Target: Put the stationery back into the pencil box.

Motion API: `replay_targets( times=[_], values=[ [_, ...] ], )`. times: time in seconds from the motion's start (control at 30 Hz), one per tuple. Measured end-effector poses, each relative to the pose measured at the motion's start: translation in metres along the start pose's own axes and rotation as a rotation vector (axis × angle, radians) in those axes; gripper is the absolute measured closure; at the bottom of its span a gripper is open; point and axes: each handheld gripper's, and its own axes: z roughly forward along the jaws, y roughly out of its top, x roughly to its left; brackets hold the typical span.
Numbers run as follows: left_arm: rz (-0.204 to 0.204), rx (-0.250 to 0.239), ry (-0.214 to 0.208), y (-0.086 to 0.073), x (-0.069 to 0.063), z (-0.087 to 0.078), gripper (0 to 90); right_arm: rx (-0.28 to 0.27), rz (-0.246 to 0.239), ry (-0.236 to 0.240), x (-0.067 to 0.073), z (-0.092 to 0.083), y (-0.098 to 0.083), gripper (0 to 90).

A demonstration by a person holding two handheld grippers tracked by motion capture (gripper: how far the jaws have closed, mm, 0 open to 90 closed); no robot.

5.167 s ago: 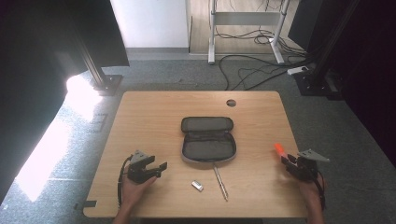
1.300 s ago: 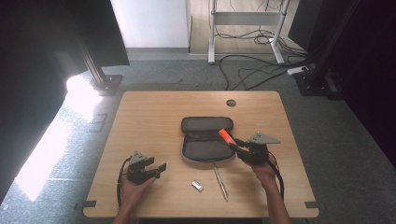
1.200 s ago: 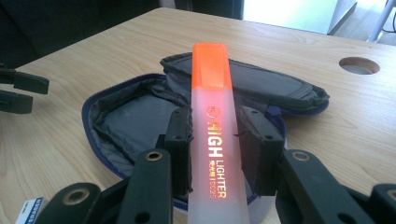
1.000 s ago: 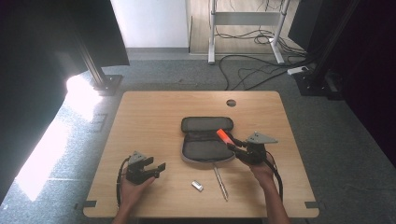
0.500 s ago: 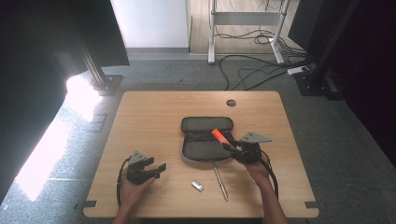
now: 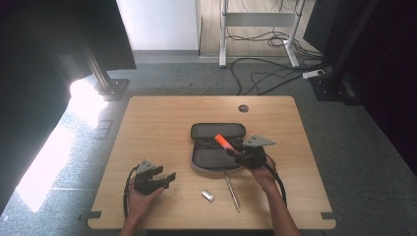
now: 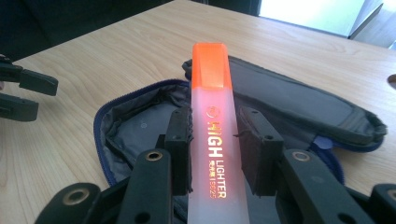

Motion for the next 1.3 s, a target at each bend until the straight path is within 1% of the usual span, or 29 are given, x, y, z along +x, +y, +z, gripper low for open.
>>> replay_targets(
  times=[0.17, 0.27, 0.43, 0.47, 0.5, 0.57, 0.7, 0.9, 1.1, 1.17, 1.3],
  values=[
    [0.009, 0.007, -0.002, -0.001, -0.001, 0.002, 32.7, 0.021, -0.001, 0.006, 0.000, 0.008, -0.002, 65.7],
    [0.005, 0.006, -0.001, -0.001, -0.001, 0.002, 32.7, 0.041, -0.010, 0.004, -0.001, 0.015, -0.004, 65.7],
    [-0.001, 0.002, 0.001, -0.001, 0.000, 0.001, 32.7, 0.054, -0.018, 0.002, -0.002, 0.021, -0.005, 65.7],
    [-0.001, 0.002, 0.000, -0.001, 0.000, 0.001, 32.7, 0.063, -0.023, 0.000, -0.003, 0.023, -0.006, 65.6],
    [-0.001, 0.003, 0.000, -0.001, 0.000, 0.001, 32.7, 0.063, -0.023, 0.000, -0.003, 0.023, -0.006, 65.6],
    [0.001, 0.006, -0.002, -0.001, -0.001, 0.001, 32.7, 0.081, -0.022, -0.003, -0.005, 0.025, -0.008, 65.6],
    [0.007, 0.007, -0.004, -0.001, -0.002, 0.002, 32.7, 0.092, -0.024, -0.006, -0.006, 0.027, -0.009, 65.6],
    [0.005, 0.005, -0.007, -0.001, -0.002, 0.001, 32.7, 0.119, -0.042, -0.010, -0.006, 0.032, -0.011, 65.6],
    [0.000, 0.006, -0.007, -0.001, 0.000, 0.001, 32.6, 0.140, -0.042, -0.021, -0.008, 0.037, -0.013, 65.6],
    [-0.002, 0.009, -0.005, -0.001, 0.000, 0.001, 32.6, 0.158, -0.051, -0.035, -0.010, 0.040, -0.015, 65.6],
    [-0.002, 0.010, -0.006, -0.001, 0.000, 0.001, 32.6, 0.173, -0.054, -0.040, -0.011, 0.042, -0.017, 65.5]
  ],
)
